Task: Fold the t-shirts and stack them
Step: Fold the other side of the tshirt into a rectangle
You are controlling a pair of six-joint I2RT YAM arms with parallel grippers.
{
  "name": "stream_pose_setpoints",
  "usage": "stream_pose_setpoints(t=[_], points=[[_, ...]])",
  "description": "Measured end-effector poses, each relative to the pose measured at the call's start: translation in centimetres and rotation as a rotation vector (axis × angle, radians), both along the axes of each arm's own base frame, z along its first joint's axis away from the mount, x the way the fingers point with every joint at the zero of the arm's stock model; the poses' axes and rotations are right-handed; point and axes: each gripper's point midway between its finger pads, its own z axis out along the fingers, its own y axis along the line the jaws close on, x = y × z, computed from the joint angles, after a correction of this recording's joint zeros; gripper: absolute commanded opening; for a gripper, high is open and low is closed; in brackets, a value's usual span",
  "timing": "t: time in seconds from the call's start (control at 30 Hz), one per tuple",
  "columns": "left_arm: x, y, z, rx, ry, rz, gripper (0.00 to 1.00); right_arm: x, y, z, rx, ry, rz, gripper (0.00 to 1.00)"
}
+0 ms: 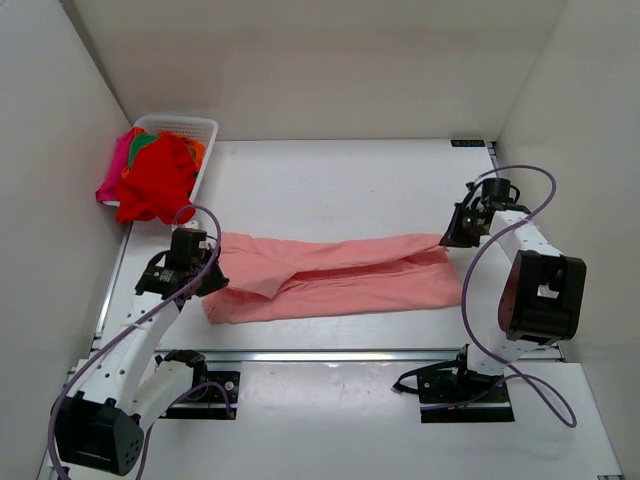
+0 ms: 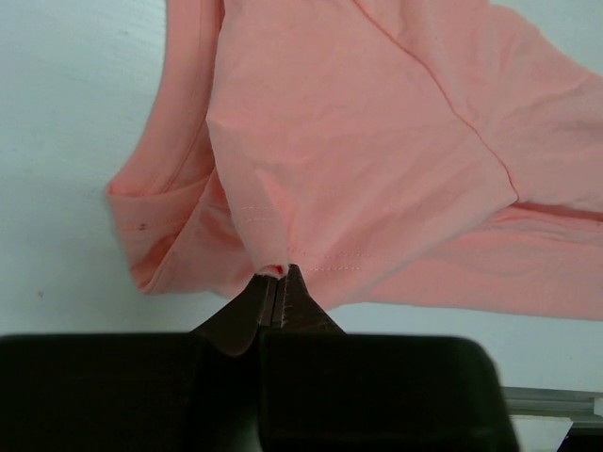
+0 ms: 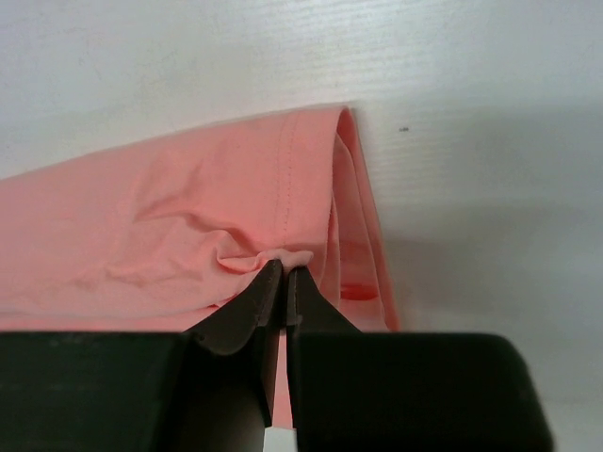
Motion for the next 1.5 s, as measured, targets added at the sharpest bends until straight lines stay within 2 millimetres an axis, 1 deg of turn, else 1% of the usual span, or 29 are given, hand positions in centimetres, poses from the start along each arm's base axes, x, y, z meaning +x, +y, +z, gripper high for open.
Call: stream_pose_setpoints(t=[0.1, 0.3, 0.37, 0.4, 0.6, 0.83, 0.93, 1.0, 1.07, 1.2, 1.27, 1.33, 1.5], points=[[-0.6, 0.0, -0.9, -0.001, 0.025, 0.0, 0.0, -1.1, 0.4, -1.1, -0.001, 0.032, 0.005, 0.0], [-1.1, -0.2, -1.3, -0.008, 0.027, -0.005, 0.0, -3.0, 0.7, -2.9, -0.009, 0.093, 0.007, 0.0], [-1.4, -0.2, -1.6, -0.008, 0.03, -0.005, 0.0, -3.2, 0.6, -3.1, -0.021, 0.103, 0.003, 0.01], [-1.6, -0.1, -1.8, -0.008, 0.032, -0.004, 0.0, -3.2, 0.5, -3.2, -0.03, 0.105, 0.003, 0.0], [-3.0, 0.0, -3.7, 0.001, 0.085, -0.004, 0.0, -3.4, 0.0, -3.4, -0.061, 0.119, -0.014, 0.0], [-3.3, -0.5, -4.0, -0.006, 0.11, -0.023, 0.0, -3.7, -0.5, -3.8, -0.081, 0.144, -0.024, 0.0], [-3.5, -1.0, -4.0, -0.023, 0.114, -0.036, 0.0, -3.6, -0.6, -4.1, -0.087, 0.158, -0.026, 0.0], [-3.6, -1.4, -3.5, -0.052, 0.1, -0.039, 0.0, -3.6, -0.5, -4.4, -0.093, 0.167, -0.022, 0.0], [-3.6, -1.9, -2.6, -0.096, 0.069, -0.037, 0.0, -3.6, -0.5, -4.5, -0.096, 0.172, -0.022, 0.0], [-2.8, -2.9, -0.1, -0.148, 0.02, -0.038, 0.0, -3.7, -0.4, -4.8, -0.102, 0.181, -0.018, 0.0], [-2.4, -3.5, 0.6, -0.158, 0.017, -0.053, 0.0, -3.7, -0.3, -4.9, -0.104, 0.184, -0.015, 0.0], [-2.4, -3.7, 0.4, -0.161, 0.037, -0.059, 0.0, -3.7, -0.3, -4.9, -0.105, 0.185, -0.015, 0.0], [-3.4, -3.7, -0.9, -0.165, 0.083, -0.046, 0.0, -3.7, -0.3, -4.9, -0.105, 0.185, -0.015, 0.0]])
